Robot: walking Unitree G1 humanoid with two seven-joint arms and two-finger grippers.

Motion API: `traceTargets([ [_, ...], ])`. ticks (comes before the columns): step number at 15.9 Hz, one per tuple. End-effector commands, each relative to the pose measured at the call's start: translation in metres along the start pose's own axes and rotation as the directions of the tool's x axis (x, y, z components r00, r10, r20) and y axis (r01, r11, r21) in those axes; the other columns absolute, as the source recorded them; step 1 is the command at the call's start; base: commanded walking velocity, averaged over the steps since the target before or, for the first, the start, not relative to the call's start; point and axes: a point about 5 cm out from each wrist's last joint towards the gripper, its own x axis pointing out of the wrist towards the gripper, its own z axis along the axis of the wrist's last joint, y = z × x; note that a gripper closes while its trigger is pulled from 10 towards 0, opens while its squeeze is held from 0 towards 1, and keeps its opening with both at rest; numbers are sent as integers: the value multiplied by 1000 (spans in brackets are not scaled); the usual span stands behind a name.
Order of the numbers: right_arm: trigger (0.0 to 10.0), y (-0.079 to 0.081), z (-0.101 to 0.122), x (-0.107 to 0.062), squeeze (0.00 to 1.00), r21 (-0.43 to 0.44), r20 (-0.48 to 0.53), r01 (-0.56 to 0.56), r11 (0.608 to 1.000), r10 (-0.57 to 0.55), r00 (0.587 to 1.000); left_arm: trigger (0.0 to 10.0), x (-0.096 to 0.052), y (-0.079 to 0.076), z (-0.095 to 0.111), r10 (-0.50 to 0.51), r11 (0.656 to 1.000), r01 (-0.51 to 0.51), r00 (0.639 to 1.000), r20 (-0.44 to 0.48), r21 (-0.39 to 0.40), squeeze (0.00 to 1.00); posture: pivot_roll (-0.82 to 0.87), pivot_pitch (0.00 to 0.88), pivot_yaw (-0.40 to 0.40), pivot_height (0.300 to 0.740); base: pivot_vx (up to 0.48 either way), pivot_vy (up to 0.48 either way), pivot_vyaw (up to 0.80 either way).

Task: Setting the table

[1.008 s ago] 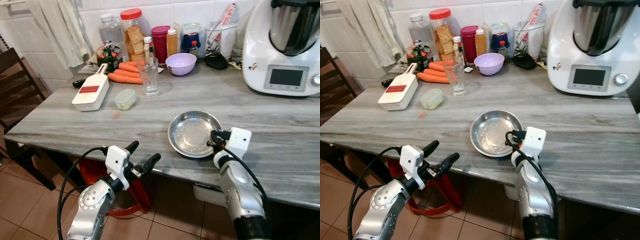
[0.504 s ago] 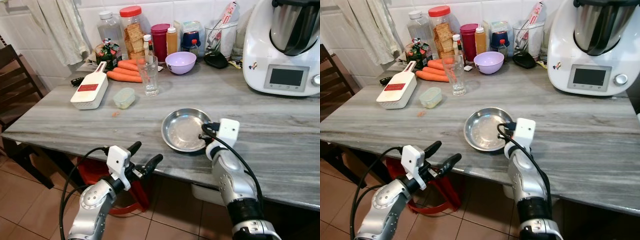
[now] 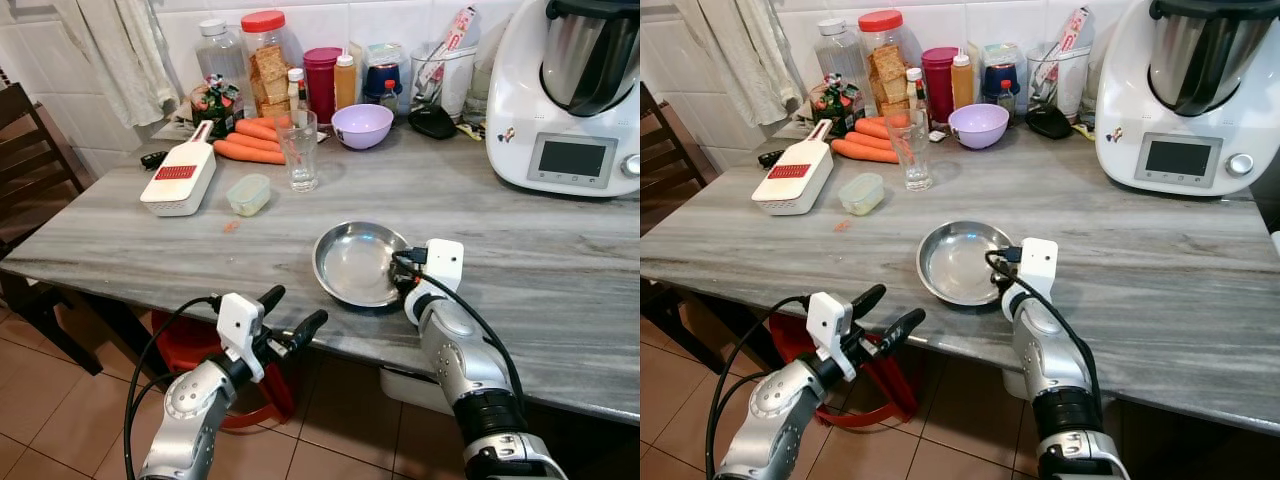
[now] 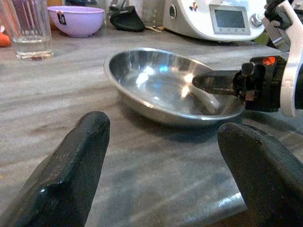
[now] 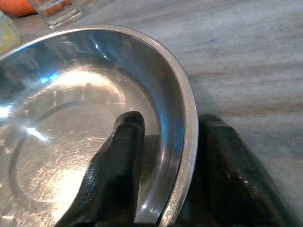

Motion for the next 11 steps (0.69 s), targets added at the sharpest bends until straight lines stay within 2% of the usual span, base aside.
traceTargets([
  [1,10000,-1,-1,-2,1000,-2,-5,-1,1000,1,1000,10000,-1,7,2,21,999,-21,1000,0,27,0,-85,0,108,740,0,0,0],
  [5,10000,-14,13,-9,1000,-40,112,29,999,-24,993,10000,3,10,6,66,997,-67,998,24,39,0,-91,0,112,740,0,0,0],
  [6,10000,-17,18,-12,1000,-32,157,33,999,-28,987,10000,3,10,6,87,995,-88,996,28,46,0,-94,0,112,740,0,0,0],
  [8,10000,-18,21,-15,1000,-14,182,29,999,-26,983,10000,3,10,5,101,993,-102,995,28,55,0,-96,0,113,740,0,0,0],
  [11,10000,-23,29,-24,1000,-67,275,58,996,-38,961,10000,0,12,5,156,986,-158,987,36,61,0,-96,0,114,740,0,0,0],
])
